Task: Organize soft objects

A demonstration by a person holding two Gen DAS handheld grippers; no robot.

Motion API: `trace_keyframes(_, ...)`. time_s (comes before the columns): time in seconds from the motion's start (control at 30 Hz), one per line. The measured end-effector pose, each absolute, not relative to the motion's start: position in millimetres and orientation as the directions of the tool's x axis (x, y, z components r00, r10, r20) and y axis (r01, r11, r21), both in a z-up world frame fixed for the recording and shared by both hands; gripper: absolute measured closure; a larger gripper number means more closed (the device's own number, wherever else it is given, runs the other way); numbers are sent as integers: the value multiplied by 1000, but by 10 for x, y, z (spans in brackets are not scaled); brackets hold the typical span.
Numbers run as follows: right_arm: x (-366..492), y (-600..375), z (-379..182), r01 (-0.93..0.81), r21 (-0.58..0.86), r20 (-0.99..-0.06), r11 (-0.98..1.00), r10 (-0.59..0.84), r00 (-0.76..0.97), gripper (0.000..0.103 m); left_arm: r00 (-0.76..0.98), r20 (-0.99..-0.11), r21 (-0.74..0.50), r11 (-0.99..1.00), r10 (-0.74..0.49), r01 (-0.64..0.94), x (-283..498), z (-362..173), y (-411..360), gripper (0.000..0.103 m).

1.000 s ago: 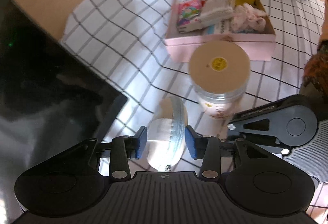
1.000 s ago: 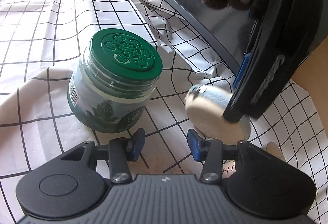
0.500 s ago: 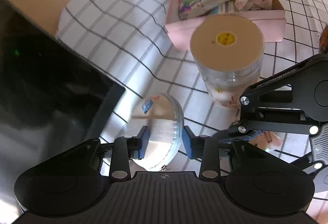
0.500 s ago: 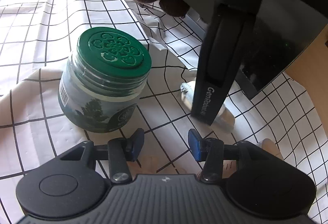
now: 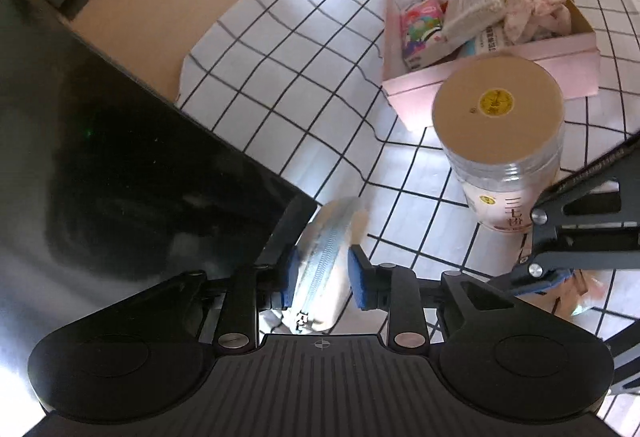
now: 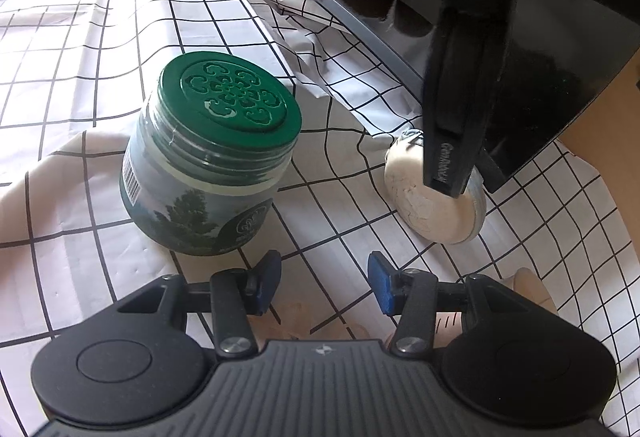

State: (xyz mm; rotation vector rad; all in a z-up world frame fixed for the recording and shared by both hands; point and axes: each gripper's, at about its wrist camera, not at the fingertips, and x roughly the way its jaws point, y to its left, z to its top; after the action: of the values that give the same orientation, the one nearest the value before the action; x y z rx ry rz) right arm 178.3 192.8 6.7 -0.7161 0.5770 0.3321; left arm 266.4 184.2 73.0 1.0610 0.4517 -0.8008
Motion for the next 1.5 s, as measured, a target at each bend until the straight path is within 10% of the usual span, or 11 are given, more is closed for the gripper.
trace_keyframes(0.47,1733,1949,59,-483,-518,-604,706,98,791,48,635,-679,609,201,-369,767,2520,678,1869,79)
trace_keyframes(0.87,1714,1957,57,-487,-519,-604,703,102,791,46,715,-625,706,164,-313,689,2545,543,1846,55)
trace_keyframes(1.5,1672,1530,340,-596,-271,-708,756,263,655,45,598,-734,490,358,-323,795,2616,777,1972,60)
